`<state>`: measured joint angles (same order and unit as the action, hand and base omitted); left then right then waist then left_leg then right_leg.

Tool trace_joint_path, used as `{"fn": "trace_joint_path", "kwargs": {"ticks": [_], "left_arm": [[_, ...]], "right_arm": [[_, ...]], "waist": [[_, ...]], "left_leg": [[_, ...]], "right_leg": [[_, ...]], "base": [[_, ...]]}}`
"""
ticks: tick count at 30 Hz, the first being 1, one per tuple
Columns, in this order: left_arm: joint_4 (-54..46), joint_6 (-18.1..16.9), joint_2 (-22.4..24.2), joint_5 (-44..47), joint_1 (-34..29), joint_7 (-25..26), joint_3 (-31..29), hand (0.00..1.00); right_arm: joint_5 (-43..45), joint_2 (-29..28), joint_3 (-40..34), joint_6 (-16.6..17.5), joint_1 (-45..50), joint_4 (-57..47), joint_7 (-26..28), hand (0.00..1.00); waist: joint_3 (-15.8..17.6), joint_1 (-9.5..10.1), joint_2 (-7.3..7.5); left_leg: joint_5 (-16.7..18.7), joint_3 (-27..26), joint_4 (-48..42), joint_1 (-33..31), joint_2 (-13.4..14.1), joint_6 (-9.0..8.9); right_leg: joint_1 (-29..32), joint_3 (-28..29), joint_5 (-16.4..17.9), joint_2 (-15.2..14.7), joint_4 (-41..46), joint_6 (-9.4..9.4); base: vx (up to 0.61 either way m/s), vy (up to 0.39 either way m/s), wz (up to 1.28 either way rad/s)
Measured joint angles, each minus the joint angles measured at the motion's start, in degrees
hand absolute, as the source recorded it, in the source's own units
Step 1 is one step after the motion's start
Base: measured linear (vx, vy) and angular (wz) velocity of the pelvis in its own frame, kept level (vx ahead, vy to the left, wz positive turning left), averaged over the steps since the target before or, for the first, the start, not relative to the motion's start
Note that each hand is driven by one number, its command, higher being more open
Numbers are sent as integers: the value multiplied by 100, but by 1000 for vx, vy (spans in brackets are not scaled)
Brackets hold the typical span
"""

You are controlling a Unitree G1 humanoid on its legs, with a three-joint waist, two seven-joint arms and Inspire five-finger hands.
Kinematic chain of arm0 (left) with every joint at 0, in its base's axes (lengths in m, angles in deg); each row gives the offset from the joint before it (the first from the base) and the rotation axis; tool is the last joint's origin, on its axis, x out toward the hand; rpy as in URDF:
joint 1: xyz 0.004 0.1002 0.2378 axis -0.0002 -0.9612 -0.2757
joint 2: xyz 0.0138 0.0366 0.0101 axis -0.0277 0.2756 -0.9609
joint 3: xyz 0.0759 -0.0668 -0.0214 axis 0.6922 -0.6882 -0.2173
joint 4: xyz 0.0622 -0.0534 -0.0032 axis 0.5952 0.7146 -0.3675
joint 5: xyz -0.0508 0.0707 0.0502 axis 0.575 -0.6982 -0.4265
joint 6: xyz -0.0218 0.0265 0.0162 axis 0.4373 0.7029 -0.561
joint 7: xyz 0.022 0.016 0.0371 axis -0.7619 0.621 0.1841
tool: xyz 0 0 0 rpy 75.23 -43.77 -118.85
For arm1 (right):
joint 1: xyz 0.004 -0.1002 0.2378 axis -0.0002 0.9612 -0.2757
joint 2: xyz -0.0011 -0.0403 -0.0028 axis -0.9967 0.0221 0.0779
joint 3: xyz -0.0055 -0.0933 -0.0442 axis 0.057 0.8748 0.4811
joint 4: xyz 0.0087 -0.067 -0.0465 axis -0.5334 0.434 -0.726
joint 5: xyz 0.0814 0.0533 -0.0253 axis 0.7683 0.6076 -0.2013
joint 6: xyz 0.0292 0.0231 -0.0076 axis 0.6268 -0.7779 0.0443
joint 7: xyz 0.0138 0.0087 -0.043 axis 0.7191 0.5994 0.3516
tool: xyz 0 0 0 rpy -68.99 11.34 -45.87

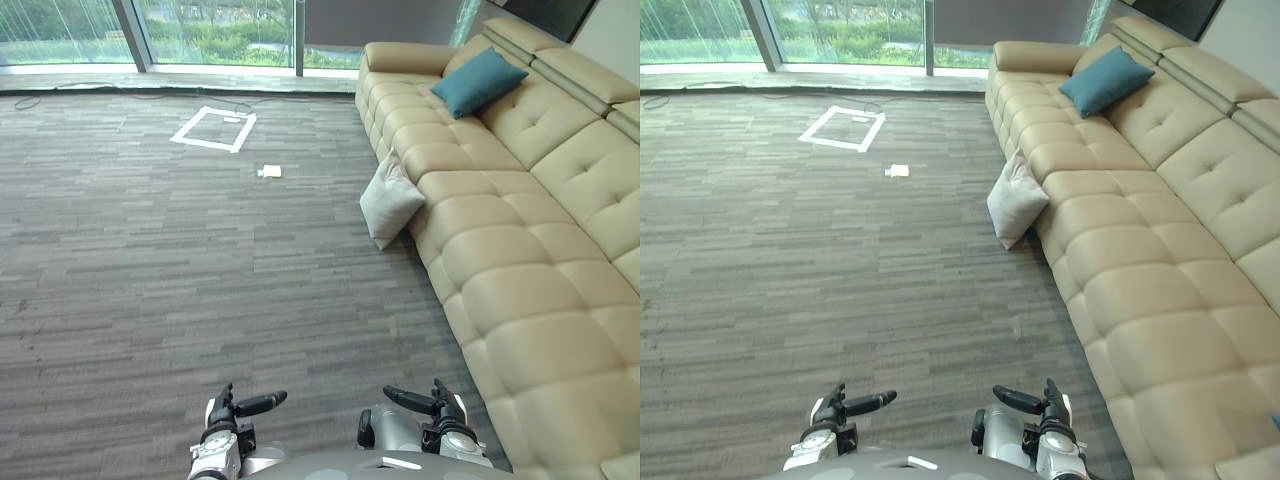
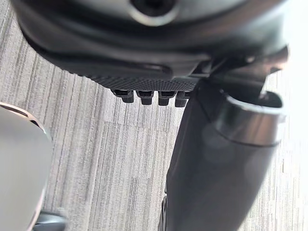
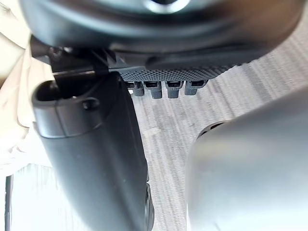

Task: Pick up cushions and gather them together orderly.

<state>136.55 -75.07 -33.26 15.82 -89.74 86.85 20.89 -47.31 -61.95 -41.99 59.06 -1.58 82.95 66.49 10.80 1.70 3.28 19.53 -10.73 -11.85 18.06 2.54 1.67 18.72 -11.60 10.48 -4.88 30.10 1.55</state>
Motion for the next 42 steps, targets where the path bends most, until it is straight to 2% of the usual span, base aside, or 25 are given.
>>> {"fn": "trace_joint_path", "kwargs": {"ticks": [1,5,7,8,9,11,14,16,17,19,20,21,23,24,27,28,30,32,34,35,36,37,38,40,42], "left_arm": [[17,3,11,-14,-40,-35,38,100],[89,8,180,-62,-64,-62,83,100],[72,11,234,-103,-68,-96,-166,100],[43,4,245,-100,-68,-83,-251,100],[-78,2,235,-73,-65,-80,-376,100],[-288,-16,183,-41,-73,-66,-360,100],[-529,-130,178,34,-102,-40,-373,100],[-593,-170,282,63,-79,-44,-456,100],[-640,-178,299,83,-73,-38,-540,100],[-657,-178,300,112,-79,-37,-539,100],[-706,-176,288,219,-88,-41,-533,100],[-695,-172,274,237,-102,-42,-537,100],[-659,-170,162,234,-97,-45,-536,100],[-579,-156,95,232,-54,-42,-521,100],[-253,-54,-15,227,79,31,-466,100],[-214,-21,9,228,50,43,-420,100],[-216,-18,8,224,5,50,-275,100],[-164,-2,-13,162,-23,43,-218,100],[-43,19,-28,111,-22,39,-211,100],[-28,18,-52,40,-50,28,-73,100],[-32,13,-56,19,-62,18,-39,100],[9,18,-27,8,-88,-20,-10,100],[26,25,17,18,-79,-22,-22,100],[25,24,136,-12,-97,-38,-38,100],[29,27,149,-102,-59,-90,-129,100]], "right_arm": [[21,9,-5,-2,-9,3,7,100],[-12,155,53,-12,-48,5,64,100],[-8,236,69,-121,-61,57,61,100],[-6,243,71,-137,-54,80,56,100],[2,238,130,-143,-104,176,40,100],[11,158,196,-161,-80,282,34,100],[65,127,324,-221,-97,269,-19,100],[64,112,330,-239,-94,275,-43,100],[64,101,380,-240,-82,276,-54,100],[63,103,428,-243,-82,276,-62,100],[60,60,542,-252,-34,281,-69,100],[60,5,535,-252,10,282,-62,100],[46,-130,522,-245,35,271,-42,100],[46,-175,513,-254,61,272,-33,100],[25,-177,515,-223,-1,246,-6,100],[-8,-151,515,-170,2,139,-4,100],[-9,-150,507,-105,2,17,-5,100],[-9,-151,480,-61,3,-117,-11,100],[-9,-134,258,-13,-12,-106,-15,100],[-11,-66,216,-15,15,-82,-19,100],[-11,-54,194,-15,25,-63,-19,100],[34,3,115,-67,49,36,10,100],[25,48,82,-92,24,62,4,100],[-8,97,65,-105,12,74,-28,100],[-9,159,76,-136,16,55,-11,100]], "waist": [[-50,-64,12],[-150,-51,-371],[-119,-33,-525],[-91,-33,-512],[-34,-14,-501],[-15,100,-306],[12,195,-262],[36,256,-272],[38,296,-265],[30,300,-269],[-38,411,-185],[-153,436,-106],[-230,408,108],[-277,406,231],[-162,358,235],[-122,333,162],[-113,273,103],[-104,170,90],[-65,105,84],[-79,60,70],[-80,56,70],[-99,25,-3],[-149,31,-30],[-243,7,-216],[-201,-40,-364]], "left_leg": [[105,261,85,221,16,-164],[-17,633,-887,-71,413,-410],[-793,1215,-3417,-1085,641,-984],[-808,1243,-4153,-1412,733,-1022],[-744,1134,-5084,-1904,849,-950],[-584,747,-5287,-2522,917,-825],[-369,312,-3921,-3498,869,-560],[-406,305,-2892,-3734,717,-573],[-611,315,-1897,-3853,622,-585],[-736,313,-1564,-3915,605,-558],[-1362,141,-1574,-3917,566,-408],[-1509,-5,-1795,-3923,519,-268],[-1193,-145,-2027,-3883,348,-96],[-810,-216,-2273,-3769,189,11],[-195,-268,-2359,-3020,-21,146],[-12,-257,-2214,-2493,-30,149],[149,-182,-1802,-1953,-29,166],[218,-74,-1487,-1527,15,92],[243,-33,-994,-838,69,12],[287,-17,-650,-454,99,-101],[296,2,-569,-374,100,-154],[349,123,-421,-100,113,-326],[341,152,-443,-78,178,-340],[153,336,-1113,-374,377,-606],[-556,818,-3103,-1178,559,-821]], "right_leg": [[-18,127,-796,75,23,-527],[-118,-149,59,223,516,-640],[-746,-221,338,531,157,-729],[-1004,-218,361,644,-34,-746],[-1539,-150,405,770,-379,-791],[-2074,26,432,799,-791,-792],[-2795,480,460,815,-1425,-717],[-3114,692,514,737,-1668,-608],[-3354,883,691,634,-1819,-483],[-3430,969,821,585,-1815,-417],[-3604,1216,1107,384,-1733,-266],[-3577,1377,1169,227,-1515,-208],[-3396,1467,1161,-13,-977,-175],[-3084,1540,1008,-160,-4,66],[-2120,1677,-32,-320,2779,586],[-1635,1483,15,-341,3584,515],[-1063,1144,129,-310,3734,337],[-565,760,296,-262,3393,320],[-284,129,436,-280,2216,94],[-267,-262,347,-199,963,44],[-268,-288,238,-166,688,-29],[-308,-299,-158,-40,451,-640],[-320,-330,-106,-11,482,-672],[-404,-398,253,143,445,-711],[-890,-399,453,367,112,-780]], "base": [[810,-260,74],[667,-268,30],[497,-192,2],[511,-159,-16],[579,-143,-34],[427,-68,-44],[496,29,-63],[537,172,-66],[501,216,-65],[549,262,-50],[630,293,-68],[536,237,-69],[667,303,-18],[650,311,2],[604,255,1],[497,150,-1],[511,58,10],[449,-21,21],[568,-126,29],[548,-141,36],[587,-160,41],[514,-128,14],[755,-211,7],[618,-194,-5],[548,-170,-11]]}}
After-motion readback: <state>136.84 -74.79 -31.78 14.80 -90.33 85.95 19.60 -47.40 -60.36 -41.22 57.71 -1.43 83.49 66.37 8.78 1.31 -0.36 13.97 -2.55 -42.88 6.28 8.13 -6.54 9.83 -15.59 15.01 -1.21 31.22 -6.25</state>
